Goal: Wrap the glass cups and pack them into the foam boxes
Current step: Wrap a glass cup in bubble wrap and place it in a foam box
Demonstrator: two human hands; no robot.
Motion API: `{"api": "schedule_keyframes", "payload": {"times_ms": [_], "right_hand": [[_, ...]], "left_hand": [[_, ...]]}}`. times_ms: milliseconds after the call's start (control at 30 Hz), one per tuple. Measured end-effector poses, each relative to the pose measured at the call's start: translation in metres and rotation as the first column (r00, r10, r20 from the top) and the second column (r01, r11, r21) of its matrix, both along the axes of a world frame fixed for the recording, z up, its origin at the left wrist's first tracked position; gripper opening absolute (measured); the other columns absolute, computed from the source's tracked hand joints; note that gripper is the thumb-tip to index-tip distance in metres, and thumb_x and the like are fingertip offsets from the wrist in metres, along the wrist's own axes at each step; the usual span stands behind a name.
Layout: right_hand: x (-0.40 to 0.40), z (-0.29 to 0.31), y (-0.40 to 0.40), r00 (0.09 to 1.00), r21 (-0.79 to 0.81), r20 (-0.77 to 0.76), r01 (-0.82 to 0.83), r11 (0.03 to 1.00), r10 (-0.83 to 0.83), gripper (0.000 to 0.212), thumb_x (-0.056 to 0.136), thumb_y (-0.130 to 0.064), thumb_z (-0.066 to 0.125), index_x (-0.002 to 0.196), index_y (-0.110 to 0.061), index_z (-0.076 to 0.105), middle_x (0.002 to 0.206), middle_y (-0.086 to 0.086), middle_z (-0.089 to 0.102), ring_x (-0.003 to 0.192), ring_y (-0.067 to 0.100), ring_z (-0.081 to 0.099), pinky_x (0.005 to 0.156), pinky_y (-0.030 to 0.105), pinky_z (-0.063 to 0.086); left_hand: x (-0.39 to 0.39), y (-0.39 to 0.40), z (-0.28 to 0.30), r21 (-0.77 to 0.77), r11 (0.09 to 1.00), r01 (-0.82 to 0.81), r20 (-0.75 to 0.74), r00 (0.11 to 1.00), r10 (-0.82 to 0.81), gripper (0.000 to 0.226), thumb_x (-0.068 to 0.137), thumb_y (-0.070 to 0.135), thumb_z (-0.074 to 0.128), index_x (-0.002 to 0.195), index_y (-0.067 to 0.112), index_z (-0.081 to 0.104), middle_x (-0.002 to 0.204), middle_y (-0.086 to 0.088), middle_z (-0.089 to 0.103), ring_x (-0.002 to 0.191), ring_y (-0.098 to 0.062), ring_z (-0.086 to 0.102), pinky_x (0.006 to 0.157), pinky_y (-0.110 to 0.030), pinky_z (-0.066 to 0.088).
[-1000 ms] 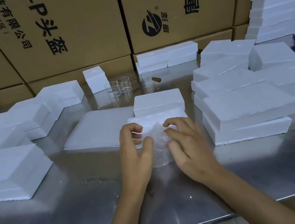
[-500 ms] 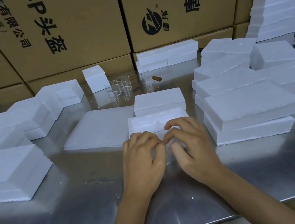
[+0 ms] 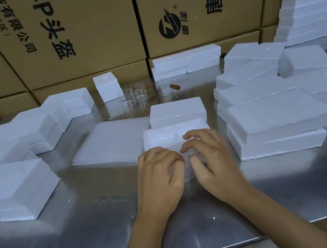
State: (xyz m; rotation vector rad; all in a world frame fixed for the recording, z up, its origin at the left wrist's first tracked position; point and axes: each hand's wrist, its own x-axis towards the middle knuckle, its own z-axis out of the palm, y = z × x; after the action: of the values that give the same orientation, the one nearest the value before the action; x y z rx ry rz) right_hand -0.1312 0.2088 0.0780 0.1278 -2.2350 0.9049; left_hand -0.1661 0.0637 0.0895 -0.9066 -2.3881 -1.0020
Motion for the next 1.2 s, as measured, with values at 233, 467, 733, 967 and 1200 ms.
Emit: {"api": "schedule_keyframes", "payload": {"times_ms": [233,467,733,967,1200], "right_hand": [[0.0,-0.002,0.0,0.998,0.061,0.058,0.016,0.998,-0.02,0.032,0.085,-0.025,0.035,0.081,-0.022,0.066,0.128,-0.01,0.056,0.125,0.002,0.04,0.101,0.033,0.034],[0.001,0.0,0.0,0.995,0.083,0.096,0.003,0.997,-0.011,0.033,0.088,-0.026,0.037,0.09,-0.023,0.069,0.125,-0.011,0.057,0.125,0.003,0.042,0.104,0.03,0.032],[-0.001,0.0,0.008,0.997,-0.216,0.011,0.072,0.974,-0.071,0.022,0.089,-0.018,0.043,0.101,-0.024,0.06,0.101,-0.018,0.061,0.105,0.004,0.053,0.09,0.025,0.043],[-0.003,0.004,0.011,0.989,-0.373,-0.09,0.074,0.925,-0.116,0.035,0.1,-0.046,0.034,0.132,-0.038,0.046,0.132,-0.03,0.045,0.133,0.007,0.043,0.107,0.024,0.035],[-0.018,-0.014,0.016,0.938,-0.024,0.279,0.219,0.975,-0.204,0.048,0.098,-0.048,0.034,0.141,-0.031,0.045,0.159,-0.013,0.028,0.147,0.007,0.018,0.121,0.036,0.02]], "left_hand": [[0.002,0.002,0.002,-0.18,0.983,-0.028,0.0,1.0,0.028,0.03,0.085,0.032,0.028,0.066,0.025,0.05,0.073,0.012,0.063,0.086,-0.011,0.054,0.092,-0.036,0.036],[0.001,0.0,0.0,0.1,0.995,-0.004,0.028,1.0,0.001,0.023,0.082,0.033,0.049,0.093,0.021,0.066,0.105,0.011,0.054,0.097,-0.013,0.056,0.091,-0.032,0.042],[-0.001,0.005,-0.015,0.04,0.999,0.03,0.185,0.982,-0.037,0.055,0.086,0.046,0.072,0.132,0.035,0.045,0.127,0.027,0.043,0.119,0.008,0.038,0.097,-0.01,0.035],[-0.023,0.003,0.018,0.284,0.955,-0.082,0.191,0.981,0.028,0.067,0.078,0.048,0.079,0.129,0.056,0.036,0.129,0.029,0.045,0.118,0.017,0.041,0.083,0.004,0.033],[-0.095,0.007,0.03,0.153,0.986,-0.059,0.367,0.93,-0.001,0.071,0.08,0.038,0.083,0.143,0.038,0.049,0.13,0.025,0.046,0.1,0.012,0.045,0.077,0.004,0.028]]}}
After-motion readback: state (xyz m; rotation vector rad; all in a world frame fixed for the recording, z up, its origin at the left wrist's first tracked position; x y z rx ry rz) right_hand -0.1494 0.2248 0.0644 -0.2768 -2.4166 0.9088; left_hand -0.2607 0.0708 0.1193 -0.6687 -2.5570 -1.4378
